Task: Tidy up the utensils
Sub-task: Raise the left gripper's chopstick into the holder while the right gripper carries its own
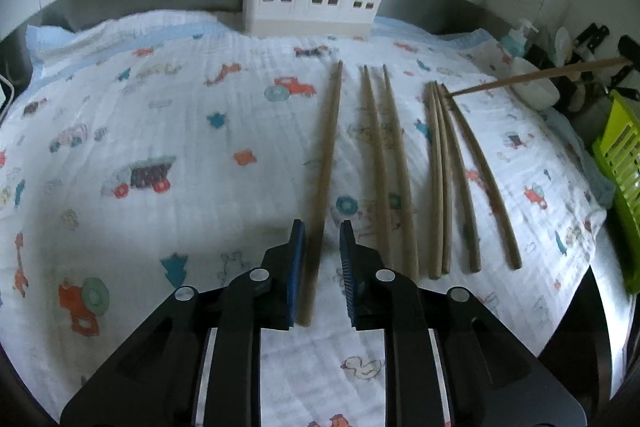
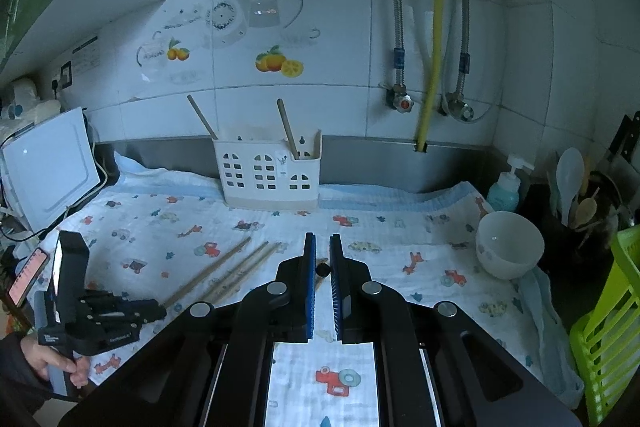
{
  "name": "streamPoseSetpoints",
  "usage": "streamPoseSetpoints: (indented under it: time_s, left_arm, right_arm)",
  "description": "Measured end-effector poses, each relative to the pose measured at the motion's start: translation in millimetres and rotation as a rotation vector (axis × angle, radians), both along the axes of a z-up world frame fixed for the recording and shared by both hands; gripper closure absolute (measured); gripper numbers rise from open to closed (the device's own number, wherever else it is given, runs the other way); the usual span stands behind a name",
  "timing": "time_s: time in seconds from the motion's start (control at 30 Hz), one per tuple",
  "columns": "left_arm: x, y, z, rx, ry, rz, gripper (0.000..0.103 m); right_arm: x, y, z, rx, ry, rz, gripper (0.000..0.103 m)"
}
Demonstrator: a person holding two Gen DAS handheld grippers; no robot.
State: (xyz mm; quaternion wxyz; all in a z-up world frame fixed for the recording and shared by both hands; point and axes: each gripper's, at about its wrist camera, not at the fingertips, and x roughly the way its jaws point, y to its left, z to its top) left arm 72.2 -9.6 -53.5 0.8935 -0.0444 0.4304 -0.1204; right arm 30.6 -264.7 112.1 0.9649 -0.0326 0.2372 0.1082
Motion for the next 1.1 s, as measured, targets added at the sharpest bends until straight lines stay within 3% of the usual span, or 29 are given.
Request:
streamPoseSetpoints:
  time_s: [0.2, 0.27, 0.3, 0.43, 0.77, 1.1]
  left_arm:
    - [-1, -5, 0, 0.052, -0.022, -0.013, 0.086]
    - [-1, -10, 0, 0.111, -0.037, -0.007, 0.096]
    - [-1, -11, 1, 0.122, -0.040, -0.005, 0.096]
    - [-1, -7, 15, 0.074, -0.064, -0.004, 0.097]
    - [20, 0, 83, -0.044, -0.168, -0.036, 0.098]
    - [65, -10, 135, 0.007, -0.253, -0.085, 0.098]
  right_arm:
    - [3, 2, 2, -0.008, 0.000, 0.009, 0.096]
    - [4, 3, 4, -0.013, -0.003, 0.016, 0.096]
    - [4, 4, 5, -0.015, -0.003, 0.020, 0.096]
    - [11, 5, 14, -0.016, 0.001, 0.049, 0.096]
    - [56, 7, 63, -0.004, 0.013, 0.143, 0.096]
    - [111, 21, 110, -0.029, -0.005, 0.174, 0.096]
